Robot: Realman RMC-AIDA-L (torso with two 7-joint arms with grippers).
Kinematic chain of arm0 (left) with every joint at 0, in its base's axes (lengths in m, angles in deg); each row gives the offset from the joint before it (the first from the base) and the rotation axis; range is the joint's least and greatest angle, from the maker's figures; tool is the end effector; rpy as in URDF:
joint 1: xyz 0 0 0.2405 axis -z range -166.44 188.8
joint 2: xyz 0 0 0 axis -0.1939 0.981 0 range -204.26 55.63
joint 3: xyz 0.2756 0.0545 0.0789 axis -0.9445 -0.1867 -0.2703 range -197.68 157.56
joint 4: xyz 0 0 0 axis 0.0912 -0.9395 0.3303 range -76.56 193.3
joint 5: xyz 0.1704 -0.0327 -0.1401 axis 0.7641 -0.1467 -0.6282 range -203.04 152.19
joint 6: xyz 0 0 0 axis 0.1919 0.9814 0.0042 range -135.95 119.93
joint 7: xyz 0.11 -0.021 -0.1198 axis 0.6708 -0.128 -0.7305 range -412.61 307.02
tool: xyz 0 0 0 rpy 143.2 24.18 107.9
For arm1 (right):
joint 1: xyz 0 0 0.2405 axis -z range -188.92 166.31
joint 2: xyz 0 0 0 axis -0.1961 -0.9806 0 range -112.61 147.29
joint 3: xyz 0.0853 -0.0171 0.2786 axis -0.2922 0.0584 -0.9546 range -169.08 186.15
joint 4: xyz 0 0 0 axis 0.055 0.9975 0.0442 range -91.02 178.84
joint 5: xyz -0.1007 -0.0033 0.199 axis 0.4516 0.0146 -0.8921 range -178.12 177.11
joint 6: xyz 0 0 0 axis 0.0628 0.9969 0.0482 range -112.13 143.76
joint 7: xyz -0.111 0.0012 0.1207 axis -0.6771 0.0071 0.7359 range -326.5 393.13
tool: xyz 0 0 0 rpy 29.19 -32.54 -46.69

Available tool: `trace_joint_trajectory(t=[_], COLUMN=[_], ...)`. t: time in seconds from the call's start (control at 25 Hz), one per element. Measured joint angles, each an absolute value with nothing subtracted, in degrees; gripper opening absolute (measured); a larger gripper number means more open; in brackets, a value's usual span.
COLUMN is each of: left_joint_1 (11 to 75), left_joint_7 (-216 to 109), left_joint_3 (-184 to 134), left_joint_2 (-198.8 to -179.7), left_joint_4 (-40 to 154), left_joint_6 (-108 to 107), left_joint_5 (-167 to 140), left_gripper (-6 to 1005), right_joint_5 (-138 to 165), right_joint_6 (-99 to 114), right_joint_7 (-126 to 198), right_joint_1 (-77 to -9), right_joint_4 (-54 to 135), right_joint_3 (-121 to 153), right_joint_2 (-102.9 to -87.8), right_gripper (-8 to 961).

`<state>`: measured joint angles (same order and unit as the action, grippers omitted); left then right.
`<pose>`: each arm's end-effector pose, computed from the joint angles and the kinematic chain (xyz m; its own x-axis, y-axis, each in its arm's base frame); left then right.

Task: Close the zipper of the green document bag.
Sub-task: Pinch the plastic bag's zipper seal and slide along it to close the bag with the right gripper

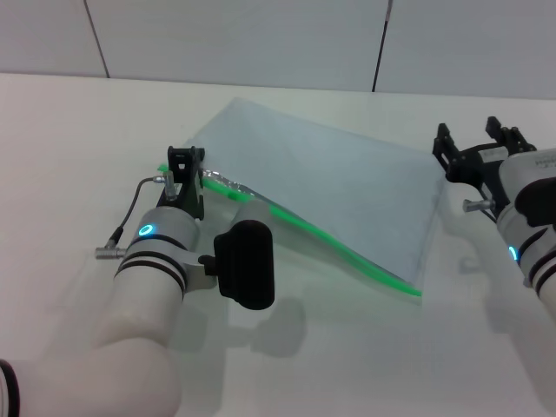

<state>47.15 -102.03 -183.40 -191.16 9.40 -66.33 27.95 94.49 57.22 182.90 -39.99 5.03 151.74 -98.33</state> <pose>-0.2587 0.3836 -0.1352 0.7539 -0.0006 -0.6570 -0.6318 -0.2749 -0.7248 0.2894 0.4102 -0.1037 0.7699 -0.1804 -0.6122 -0.6377 -0.1803 -0.7489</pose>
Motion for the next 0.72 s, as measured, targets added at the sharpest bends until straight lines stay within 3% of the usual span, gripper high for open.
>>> trace_joint_trajectory(t=[0.52,0.72], left_joint_1=[45.8,45.6], left_joint_7=[-107.5,-108.3], left_joint_3=[-183.3,-183.1], left_joint_2=[-190.78,-190.76], left_joint_4=[8.0,8.0], left_joint_6=[-69.6,-70.3], left_joint_5=[37.3,38.5], left_gripper=[54,54], right_joint_5=[106.7,112.6], right_joint_6=[57.4,57.4], right_joint_7=[182.9,182.8], right_joint_1=[-35.6,-32.5], right_joint_4=[-1.4,-6.3], right_joint_3=[151.8,151.8], right_joint_2=[-97.71,-96.28], right_gripper=[709,709])
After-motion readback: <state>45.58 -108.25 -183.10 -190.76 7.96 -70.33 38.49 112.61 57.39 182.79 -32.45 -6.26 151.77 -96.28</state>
